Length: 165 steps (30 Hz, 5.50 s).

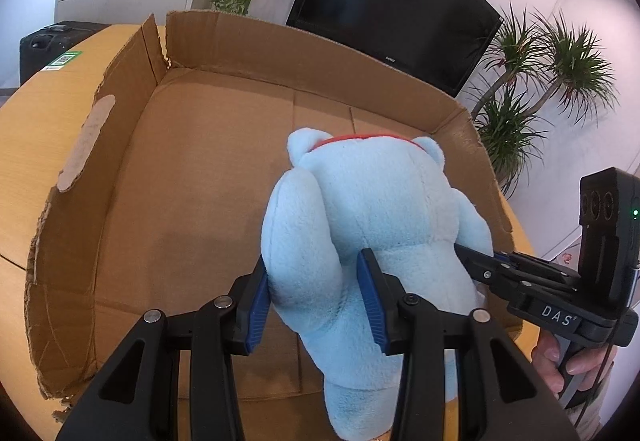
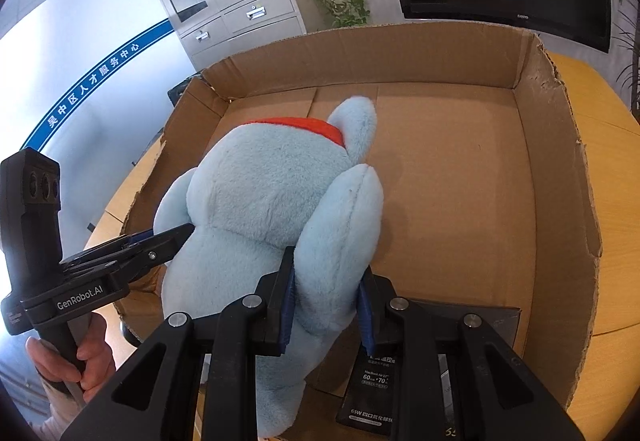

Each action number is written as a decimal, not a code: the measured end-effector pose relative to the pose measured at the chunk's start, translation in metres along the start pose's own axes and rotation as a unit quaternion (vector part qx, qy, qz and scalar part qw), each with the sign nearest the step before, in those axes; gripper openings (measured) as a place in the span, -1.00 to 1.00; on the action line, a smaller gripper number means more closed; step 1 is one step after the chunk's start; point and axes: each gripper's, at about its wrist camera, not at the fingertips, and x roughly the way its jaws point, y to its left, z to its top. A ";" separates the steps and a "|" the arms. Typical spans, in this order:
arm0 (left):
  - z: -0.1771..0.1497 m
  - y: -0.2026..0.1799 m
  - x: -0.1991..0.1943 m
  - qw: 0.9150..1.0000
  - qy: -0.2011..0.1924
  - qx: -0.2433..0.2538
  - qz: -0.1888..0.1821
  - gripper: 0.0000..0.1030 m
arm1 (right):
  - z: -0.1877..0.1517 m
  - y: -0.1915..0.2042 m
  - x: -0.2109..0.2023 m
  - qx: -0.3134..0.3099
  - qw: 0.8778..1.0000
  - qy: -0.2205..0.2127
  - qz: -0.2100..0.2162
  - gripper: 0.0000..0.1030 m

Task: Organize objects
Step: 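Lower the teddy into the tray beside the charger box and release, then raise the right tool away from the tray, then move the right tool down to the white rectangular phone case, then close the right tool fingers on the white phone case and lift, then carry the white phone case toward the cardboard tray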

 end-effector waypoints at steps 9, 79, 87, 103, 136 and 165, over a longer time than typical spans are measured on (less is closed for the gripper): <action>-0.007 0.005 0.006 1.000 0.005 -0.001 0.018 -0.26 | -0.004 0.007 0.014 -0.004 1.000 0.006 -0.014 -0.53; -0.293 -0.083 -0.120 0.970 0.201 -0.043 -0.129 0.98 | -0.342 -0.007 -0.156 0.082 0.985 0.046 0.144 0.34; -0.298 -0.092 -0.114 0.967 0.211 -0.022 -0.143 0.93 | -0.344 -0.008 -0.151 0.091 0.984 0.051 0.147 0.04; -0.294 -0.091 -0.106 0.967 0.204 -0.021 -0.149 0.19 | -0.343 -0.012 -0.146 0.104 0.980 0.063 0.156 -0.34; -0.267 -0.071 -0.095 0.982 0.134 0.011 -0.136 -0.32 | -0.315 0.006 -0.128 0.049 0.989 0.012 0.141 -0.36; -0.255 -0.061 -0.097 0.983 0.114 0.050 -0.137 -0.26 | -0.307 0.012 -0.112 0.007 0.986 0.018 0.165 -0.41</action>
